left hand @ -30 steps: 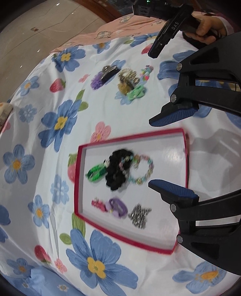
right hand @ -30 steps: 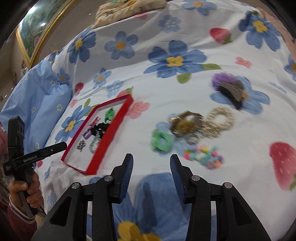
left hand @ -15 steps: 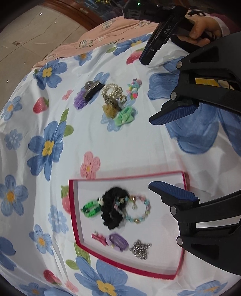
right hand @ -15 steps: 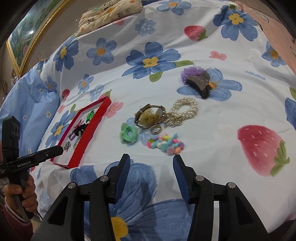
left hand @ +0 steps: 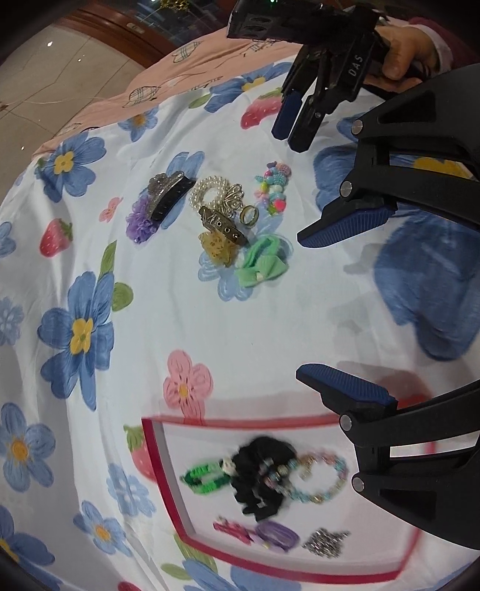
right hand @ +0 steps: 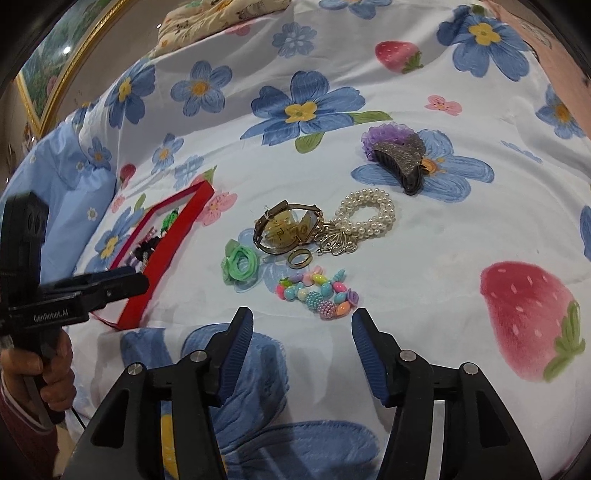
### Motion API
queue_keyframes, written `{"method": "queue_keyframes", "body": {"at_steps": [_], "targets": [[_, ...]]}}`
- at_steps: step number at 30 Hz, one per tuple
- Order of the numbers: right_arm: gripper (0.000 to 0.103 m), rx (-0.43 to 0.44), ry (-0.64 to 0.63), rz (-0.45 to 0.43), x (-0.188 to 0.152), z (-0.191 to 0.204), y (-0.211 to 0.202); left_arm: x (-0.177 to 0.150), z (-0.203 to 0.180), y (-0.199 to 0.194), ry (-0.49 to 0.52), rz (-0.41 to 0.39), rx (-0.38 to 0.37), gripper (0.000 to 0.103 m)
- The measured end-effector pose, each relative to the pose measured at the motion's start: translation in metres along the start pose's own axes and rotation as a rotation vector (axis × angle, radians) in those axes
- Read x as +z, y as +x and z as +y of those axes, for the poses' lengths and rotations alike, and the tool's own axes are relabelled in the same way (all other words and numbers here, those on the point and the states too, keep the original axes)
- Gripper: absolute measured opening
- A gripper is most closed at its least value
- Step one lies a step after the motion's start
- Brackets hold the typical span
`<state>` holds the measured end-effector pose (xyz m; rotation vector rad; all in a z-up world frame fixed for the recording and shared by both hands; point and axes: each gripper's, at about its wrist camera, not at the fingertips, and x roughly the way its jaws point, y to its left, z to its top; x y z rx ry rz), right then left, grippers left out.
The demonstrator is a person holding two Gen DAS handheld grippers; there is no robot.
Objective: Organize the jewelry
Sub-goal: 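Grasp the mint-green bow tie with the left tool while the right tool grasps the pastel bead bracelet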
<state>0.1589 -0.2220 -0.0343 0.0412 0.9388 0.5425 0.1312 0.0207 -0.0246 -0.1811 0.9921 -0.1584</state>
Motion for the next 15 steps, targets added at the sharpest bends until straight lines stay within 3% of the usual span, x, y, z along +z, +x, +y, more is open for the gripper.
{"method": "queue_keyframes", "body": {"at_steps": [15], "targets": [[0.061, -0.030, -0.098, 0.098, 0.011, -0.005, 0.042, 0.031, -0.008, 0.069, 0.017, 0.082, -0.061, 0.065]]}}
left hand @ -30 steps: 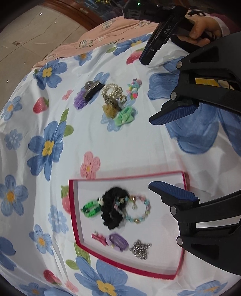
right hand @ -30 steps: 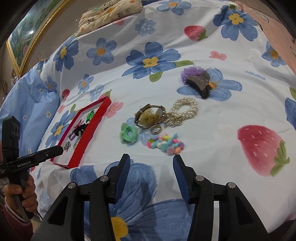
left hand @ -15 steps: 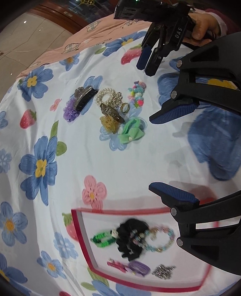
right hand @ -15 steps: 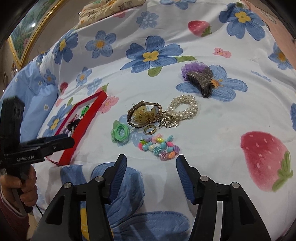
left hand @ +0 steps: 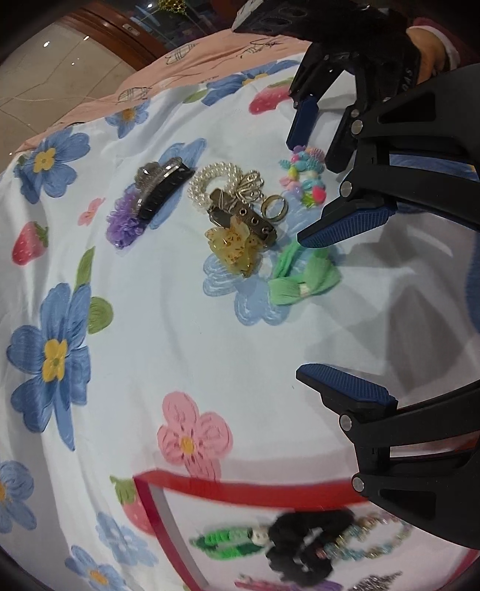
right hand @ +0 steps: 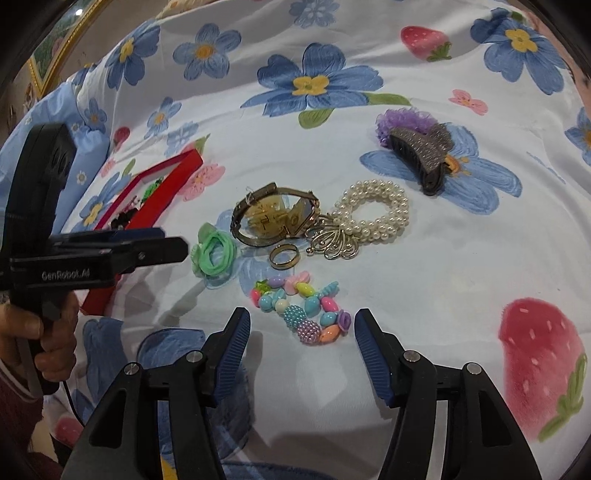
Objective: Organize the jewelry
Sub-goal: 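Grasp the mint-green bow tie with the left tool while the right tool grasps the pastel bead bracelet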
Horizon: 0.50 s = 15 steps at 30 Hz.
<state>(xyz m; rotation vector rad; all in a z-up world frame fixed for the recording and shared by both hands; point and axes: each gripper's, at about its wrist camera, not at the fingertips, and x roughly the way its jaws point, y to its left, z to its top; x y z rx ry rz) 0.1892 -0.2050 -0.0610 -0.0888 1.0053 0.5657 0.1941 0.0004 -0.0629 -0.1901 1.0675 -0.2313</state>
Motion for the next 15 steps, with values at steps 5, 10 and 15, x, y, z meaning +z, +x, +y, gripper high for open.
{"method": "queue_keyframes", "body": {"at_steps": [5, 10, 15], "targets": [[0.060, -0.008, -0.008, 0.002, 0.002, 0.000, 0.007, -0.001, -0.008, 0.015, 0.058, 0.014, 0.024, 0.040], [0.041, -0.061, -0.032, -0.004, 0.002, 0.003, 0.011, -0.004, -0.006, 0.013, 0.077, 0.020, -0.008, 0.013], [0.015, -0.081, -0.028, -0.004, 0.002, 0.002, 0.010, -0.010, -0.002, 0.002, 0.057, 0.007, -0.032, 0.012]]}}
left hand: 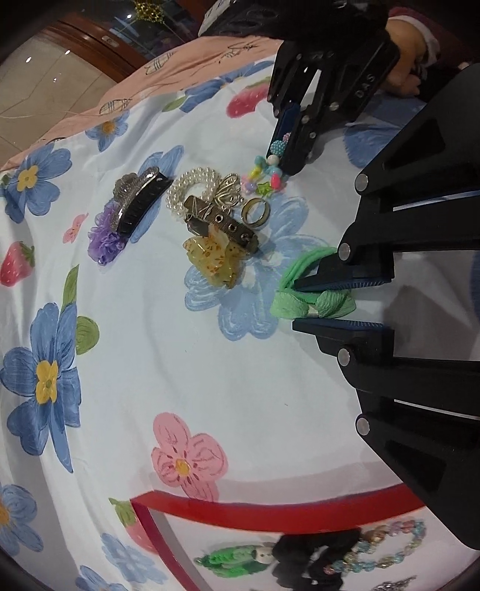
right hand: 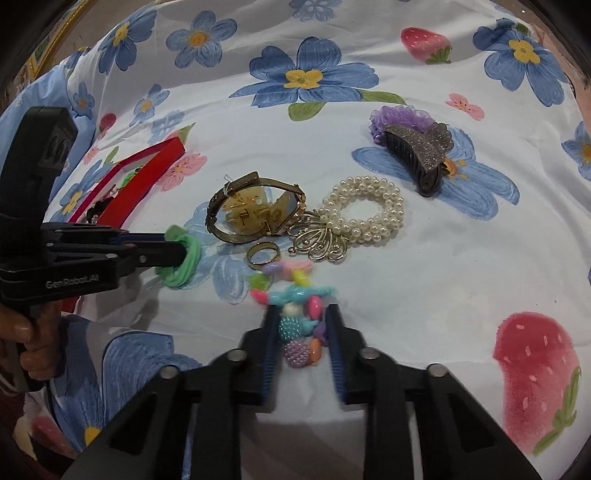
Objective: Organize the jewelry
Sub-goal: 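Grasp the mint-green bow tie with the left tool while the right tool grasps the pastel bead bracelet, then carry the green bow tie and pastel bracelet into the tray and open both tools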
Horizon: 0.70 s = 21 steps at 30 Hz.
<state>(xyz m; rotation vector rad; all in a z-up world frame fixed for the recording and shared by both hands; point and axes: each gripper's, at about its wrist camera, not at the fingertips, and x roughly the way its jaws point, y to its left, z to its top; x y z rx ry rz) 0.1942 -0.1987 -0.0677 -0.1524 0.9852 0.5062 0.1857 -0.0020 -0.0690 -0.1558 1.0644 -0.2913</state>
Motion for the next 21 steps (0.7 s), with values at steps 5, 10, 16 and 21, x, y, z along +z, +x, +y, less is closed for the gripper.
{"method": "queue_keyframes", "body": {"at_steps": [5, 10, 16, 21], "targets": [[0.013, 0.036, 0.040, -0.023, 0.000, 0.001, -0.009, -0.010, 0.007, -0.023, -0.030, -0.036, -0.008, 0.012], [0.013, 0.074, 0.057, -0.058, 0.004, 0.011, -0.024, -0.020, 0.021, -0.052, -0.074, -0.082, -0.004, 0.012], [0.013, 0.121, 0.028, -0.093, 0.013, 0.036, -0.040, -0.035, 0.042, -0.082, -0.133, -0.130, 0.011, 0.012], [0.013, 0.162, -0.015, -0.106, 0.019, 0.064, -0.047, -0.049, 0.060, -0.103, -0.189, -0.165, 0.028, 0.012]]}}
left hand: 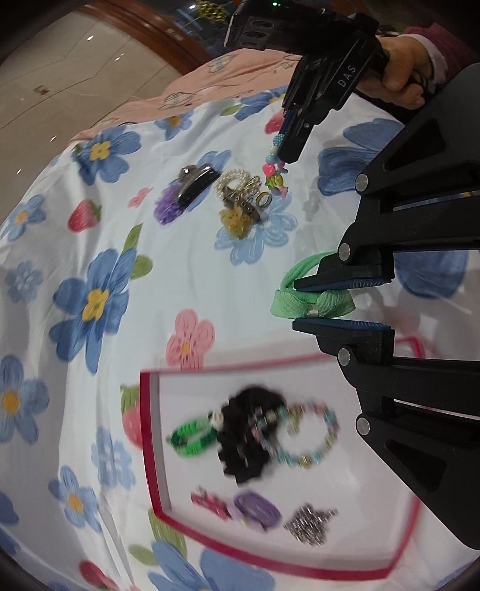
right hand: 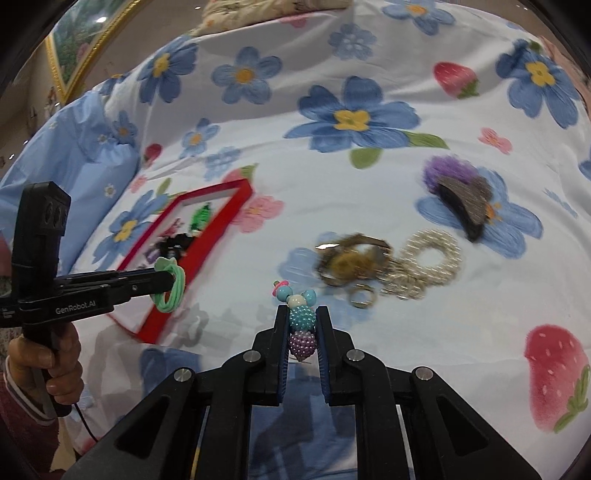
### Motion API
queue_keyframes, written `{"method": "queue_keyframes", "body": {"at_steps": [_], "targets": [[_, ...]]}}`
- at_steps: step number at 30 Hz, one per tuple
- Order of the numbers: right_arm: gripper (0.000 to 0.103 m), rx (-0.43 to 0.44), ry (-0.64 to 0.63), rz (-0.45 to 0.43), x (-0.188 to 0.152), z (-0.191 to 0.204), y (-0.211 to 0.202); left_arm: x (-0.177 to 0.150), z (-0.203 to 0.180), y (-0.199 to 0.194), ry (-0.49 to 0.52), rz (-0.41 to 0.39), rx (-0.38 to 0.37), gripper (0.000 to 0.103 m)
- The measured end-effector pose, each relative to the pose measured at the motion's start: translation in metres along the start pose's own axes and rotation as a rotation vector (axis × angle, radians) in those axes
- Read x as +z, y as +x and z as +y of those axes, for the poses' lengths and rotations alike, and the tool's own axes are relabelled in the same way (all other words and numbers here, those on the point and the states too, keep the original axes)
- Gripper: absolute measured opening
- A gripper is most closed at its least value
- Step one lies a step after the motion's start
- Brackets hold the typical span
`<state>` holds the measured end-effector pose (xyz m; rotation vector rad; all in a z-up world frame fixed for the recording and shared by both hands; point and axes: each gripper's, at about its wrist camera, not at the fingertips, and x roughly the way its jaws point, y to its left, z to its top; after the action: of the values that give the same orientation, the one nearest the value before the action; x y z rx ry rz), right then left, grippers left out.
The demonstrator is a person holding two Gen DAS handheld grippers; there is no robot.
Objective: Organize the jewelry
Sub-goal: 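Carry the green bow tie and pastel bracelet into the tray and open both tools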
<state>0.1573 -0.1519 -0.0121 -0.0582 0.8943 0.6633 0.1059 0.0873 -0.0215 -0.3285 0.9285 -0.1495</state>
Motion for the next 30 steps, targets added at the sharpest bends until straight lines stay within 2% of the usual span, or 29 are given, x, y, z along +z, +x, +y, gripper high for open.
{"method": "queue_keyframes", "body": {"at_steps": [15, 30], "targets": [[0.013, 0.136, -0.104, 0.008, 0.015, 0.081, 0.018, -0.024, 0.068, -0.058, -0.131, -0.082, 0.081, 0.012], [0.013, 0.223, -0.146, 0.033, 0.023, 0.125, 0.039, -0.038, 0.109, -0.076, -0.214, -0.104, 0.120, 0.012]]}}
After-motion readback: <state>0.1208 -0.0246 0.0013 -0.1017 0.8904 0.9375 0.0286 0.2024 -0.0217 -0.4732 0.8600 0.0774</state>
